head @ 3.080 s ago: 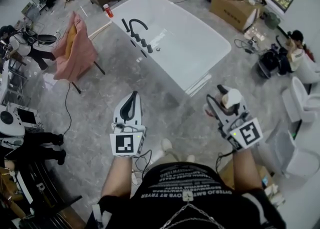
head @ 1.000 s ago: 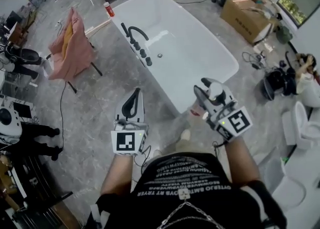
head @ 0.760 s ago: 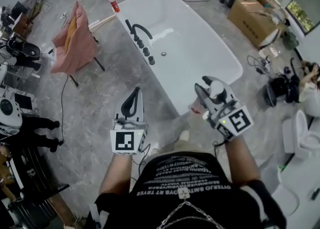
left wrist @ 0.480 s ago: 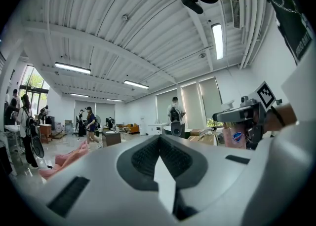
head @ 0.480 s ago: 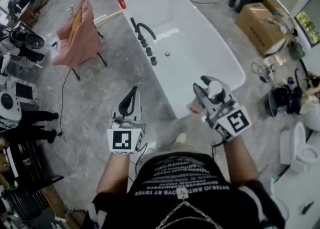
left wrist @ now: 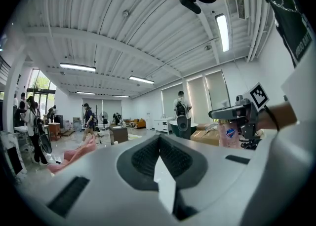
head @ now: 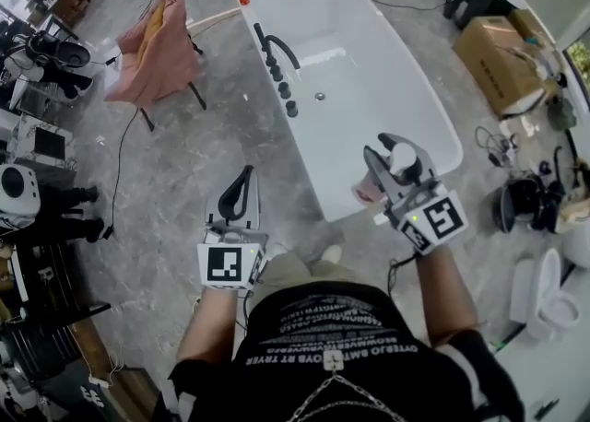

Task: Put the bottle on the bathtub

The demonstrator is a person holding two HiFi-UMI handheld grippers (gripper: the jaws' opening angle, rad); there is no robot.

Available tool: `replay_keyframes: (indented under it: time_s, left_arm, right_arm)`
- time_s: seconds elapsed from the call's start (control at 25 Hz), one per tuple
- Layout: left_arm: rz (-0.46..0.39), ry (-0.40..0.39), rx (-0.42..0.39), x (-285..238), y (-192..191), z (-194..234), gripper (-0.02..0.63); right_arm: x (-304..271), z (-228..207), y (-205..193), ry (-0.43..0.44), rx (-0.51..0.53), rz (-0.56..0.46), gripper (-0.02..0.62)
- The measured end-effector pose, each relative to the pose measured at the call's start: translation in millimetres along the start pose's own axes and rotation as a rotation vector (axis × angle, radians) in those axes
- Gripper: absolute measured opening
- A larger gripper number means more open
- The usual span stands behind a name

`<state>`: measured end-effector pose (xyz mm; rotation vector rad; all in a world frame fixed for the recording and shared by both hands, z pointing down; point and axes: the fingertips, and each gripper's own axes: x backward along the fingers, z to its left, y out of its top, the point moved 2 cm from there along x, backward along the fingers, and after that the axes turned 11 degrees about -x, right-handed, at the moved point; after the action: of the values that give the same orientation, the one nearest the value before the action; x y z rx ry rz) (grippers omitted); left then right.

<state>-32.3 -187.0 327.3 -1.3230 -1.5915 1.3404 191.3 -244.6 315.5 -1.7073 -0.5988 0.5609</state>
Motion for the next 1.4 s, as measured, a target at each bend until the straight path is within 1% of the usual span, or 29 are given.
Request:
replay_keyframes:
  time_s: [0.24,0.48,0.68,0.92,1.08,1.16,1.28,1.4]
  left_arm:
    - [0.019,0.004,0.015,-11,-16,25,0.002]
    - [-0.008,-0.043,0.019,-42,-16,42,0.002]
    - [-0.037,-0.091,-0.004,-68,-10,53,0.002]
    - [-0.029,-0.132,-0.002,-95,-28,64,0.002]
    - [-0.021,-0.170,-0.008,-116,-39,65,0.002]
    - [-0.019,-0.184,-0.009,-125,-39,68,0.002]
    - [-0.021,-0.178,0.009,-142,-37,76,0.002]
    - [-0.063,-0.135,0.008,-162,-31,85,0.002]
  right_arm:
    - [-30,-6,-11,-0.010,-0.021,0.014,0.121]
    - [-58,-3,-15,-0.020,-0.011,0.019,0.120]
    - [-80,-8,-14,-0.043,0.006,0.027,0.118]
    - [-105,-16,-22,-0.059,-0.025,0.019,0.118]
    - [-124,-20,-22,-0.057,-0.003,-0.010,0.118]
    - [-132,-23,-26,-0.065,-0.007,-0.008,0.118]
    - [-143,-27,-33,-0.065,-0.042,0.012,0.118]
    - [-150,-28,-36,-0.045,-0.037,-0.005,0.118]
